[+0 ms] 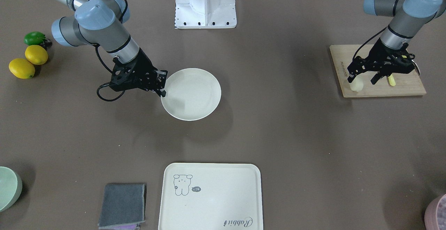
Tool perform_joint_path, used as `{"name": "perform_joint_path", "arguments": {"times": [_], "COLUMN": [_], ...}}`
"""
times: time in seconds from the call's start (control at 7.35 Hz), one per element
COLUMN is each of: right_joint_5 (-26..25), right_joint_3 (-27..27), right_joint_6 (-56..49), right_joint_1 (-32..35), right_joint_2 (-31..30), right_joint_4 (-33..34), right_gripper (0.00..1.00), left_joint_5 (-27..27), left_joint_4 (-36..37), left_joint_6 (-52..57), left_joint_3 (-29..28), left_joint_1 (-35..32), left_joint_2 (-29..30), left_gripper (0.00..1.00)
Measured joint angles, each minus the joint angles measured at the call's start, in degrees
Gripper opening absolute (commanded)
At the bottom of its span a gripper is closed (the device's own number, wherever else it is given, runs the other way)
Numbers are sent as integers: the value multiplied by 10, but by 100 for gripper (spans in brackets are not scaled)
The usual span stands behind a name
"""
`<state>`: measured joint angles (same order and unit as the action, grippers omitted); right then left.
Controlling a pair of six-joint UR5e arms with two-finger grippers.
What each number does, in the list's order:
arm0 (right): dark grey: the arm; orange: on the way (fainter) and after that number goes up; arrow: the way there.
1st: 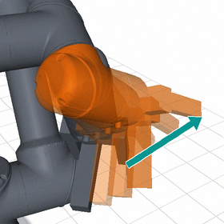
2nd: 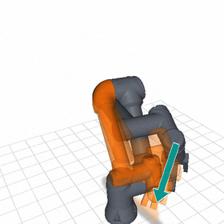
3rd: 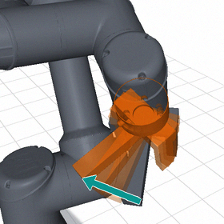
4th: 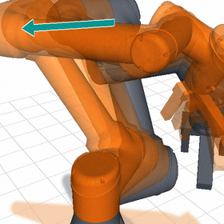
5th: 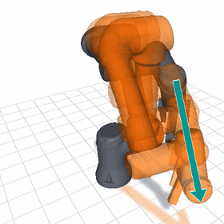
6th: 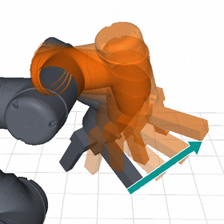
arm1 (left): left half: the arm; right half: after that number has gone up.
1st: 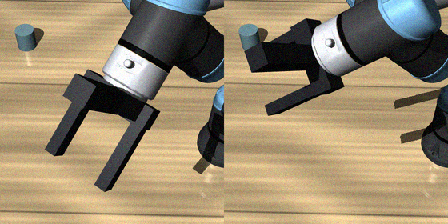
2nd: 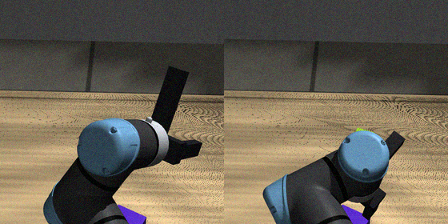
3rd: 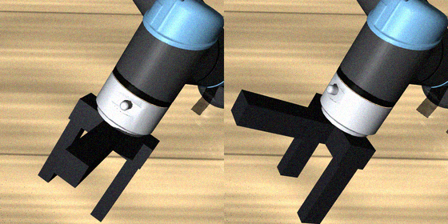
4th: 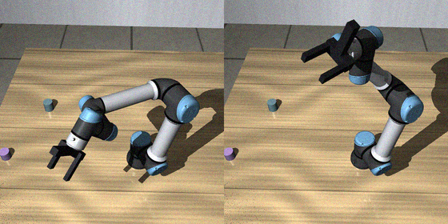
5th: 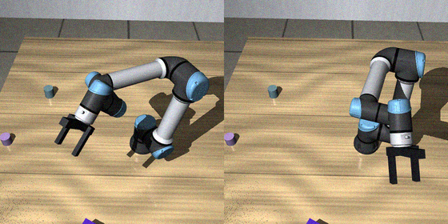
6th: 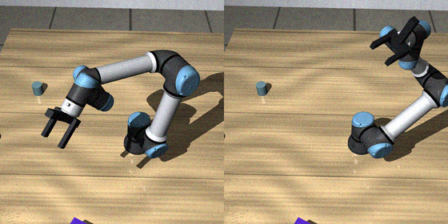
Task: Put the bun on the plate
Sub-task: 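Set the plate down at center with the right gripper while left grasps the bun, then open the right gripper and withdraw it while the left lifts the bun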
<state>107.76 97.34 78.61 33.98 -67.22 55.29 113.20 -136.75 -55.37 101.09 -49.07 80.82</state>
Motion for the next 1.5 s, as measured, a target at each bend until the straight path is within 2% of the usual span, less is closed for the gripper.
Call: {"name": "perform_joint_path", "arguments": {"times": [0.95,1.09,1.5], "right_joint_5": [-49,-51,-44], "right_joint_3": [-28,-32,-30], "right_joint_6": [1,1,5], "right_joint_1": [-66,-68,-53], "right_joint_2": [21,22,26], "right_joint_4": [0,-2,-2], "right_gripper": [0,99,100], "left_joint_5": [-1,-1,-1], "left_joint_4": [0,0,0], "left_joint_6": [0,0,0], "left_joint_3": [-3,-3,-2], "left_joint_1": [0,0,0], "left_joint_2": [-3,-3,-4], "left_gripper": [98,98,98]}}
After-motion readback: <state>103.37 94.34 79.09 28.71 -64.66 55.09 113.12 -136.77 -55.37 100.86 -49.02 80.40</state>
